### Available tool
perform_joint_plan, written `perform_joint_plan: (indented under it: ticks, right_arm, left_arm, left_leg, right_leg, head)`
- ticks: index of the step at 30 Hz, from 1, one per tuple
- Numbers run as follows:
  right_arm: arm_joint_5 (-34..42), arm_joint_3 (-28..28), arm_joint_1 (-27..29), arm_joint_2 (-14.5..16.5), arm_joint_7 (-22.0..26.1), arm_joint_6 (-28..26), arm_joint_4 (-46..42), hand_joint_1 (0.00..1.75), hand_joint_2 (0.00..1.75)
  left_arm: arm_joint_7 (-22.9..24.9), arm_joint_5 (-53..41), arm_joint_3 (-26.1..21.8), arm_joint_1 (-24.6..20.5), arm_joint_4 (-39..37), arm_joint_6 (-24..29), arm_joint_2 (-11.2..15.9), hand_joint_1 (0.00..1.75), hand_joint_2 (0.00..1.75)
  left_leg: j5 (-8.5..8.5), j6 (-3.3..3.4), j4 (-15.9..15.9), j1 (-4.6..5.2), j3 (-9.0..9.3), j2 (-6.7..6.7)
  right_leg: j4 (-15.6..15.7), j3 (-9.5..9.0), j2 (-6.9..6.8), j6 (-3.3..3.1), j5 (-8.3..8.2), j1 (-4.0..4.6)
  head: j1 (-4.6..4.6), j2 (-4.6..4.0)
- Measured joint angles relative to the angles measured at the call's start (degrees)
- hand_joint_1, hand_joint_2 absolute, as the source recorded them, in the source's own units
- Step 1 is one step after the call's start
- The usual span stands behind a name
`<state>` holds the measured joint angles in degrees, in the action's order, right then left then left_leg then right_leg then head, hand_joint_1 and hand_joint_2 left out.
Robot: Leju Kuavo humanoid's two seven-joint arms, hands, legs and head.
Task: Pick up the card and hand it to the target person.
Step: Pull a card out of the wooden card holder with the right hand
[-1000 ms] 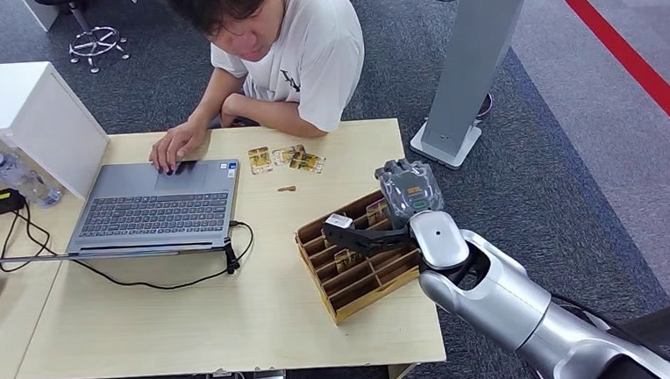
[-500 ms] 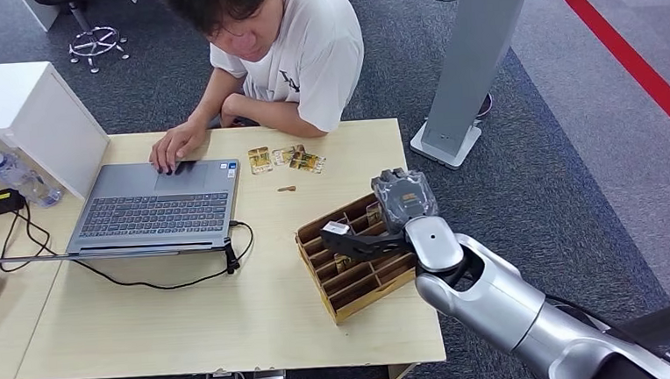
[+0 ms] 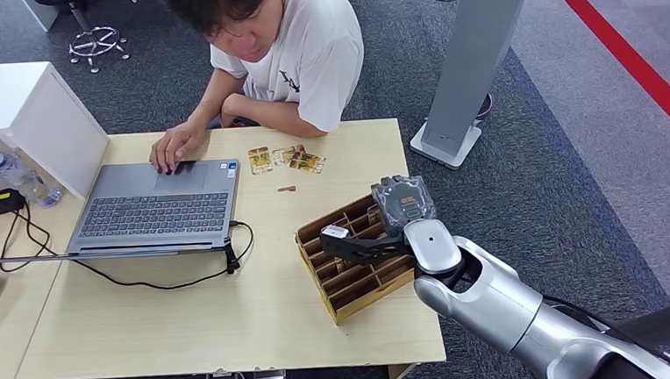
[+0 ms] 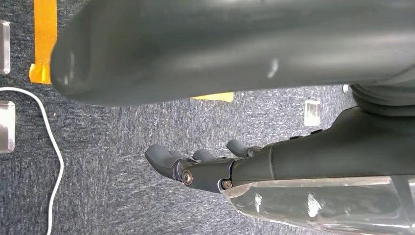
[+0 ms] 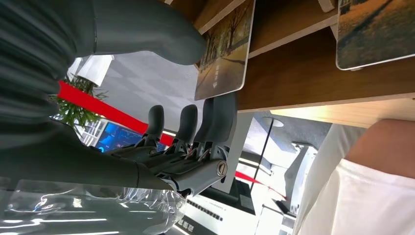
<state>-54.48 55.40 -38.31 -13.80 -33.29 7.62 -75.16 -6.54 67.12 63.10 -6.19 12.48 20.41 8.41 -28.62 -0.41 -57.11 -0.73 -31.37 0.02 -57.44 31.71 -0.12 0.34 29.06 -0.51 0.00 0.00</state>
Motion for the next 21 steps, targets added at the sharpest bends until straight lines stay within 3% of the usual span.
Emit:
perform_joint_plan:
  ticks: [6, 17, 21]
  right_arm:
    - [0.2, 0.2, 0.0, 0.1, 0.0, 0.0, 0.3, 1.37, 1.75]
    - [0.6, 0.4, -0.5, 0.1, 0.4, -0.4, 0.5, 1.52, 1.75]
    - [0.9, 0.4, -0.5, 0.1, 0.5, -0.4, 0.6, 1.52, 1.75]
  left_arm:
    - [0.0, 0.0, 0.0, 0.0, 0.0, 0.0, 0.0, 0.0, 0.0]
    - [0.0, 0.1, 0.0, 0.0, 0.0, 0.2, 0.0, 0.0, 0.0]
    - [0.0, 0.0, 0.0, 0.0, 0.0, 0.0, 0.0, 0.0, 1.75]
  left_leg:
    - [0.0, 0.0, 0.0, 0.0, 0.0, 0.0]
    - [0.01, 0.0, 0.0, 0.0, 0.07, 0.01]
    - [0.01, 0.0, 0.0, 0.0, 0.08, 0.02]
  right_leg:
    - [0.0, 0.0, 0.0, 0.0, 0.0, 0.0]
    - [0.0, -0.05, 0.01, 0.0, -0.01, 0.0]
    - [0.0, -0.06, 0.02, -0.01, -0.01, 0.0]
  head:
    - [0.01, 0.0]
    - [0.0, 0.0]
    - [0.0, 0.0]
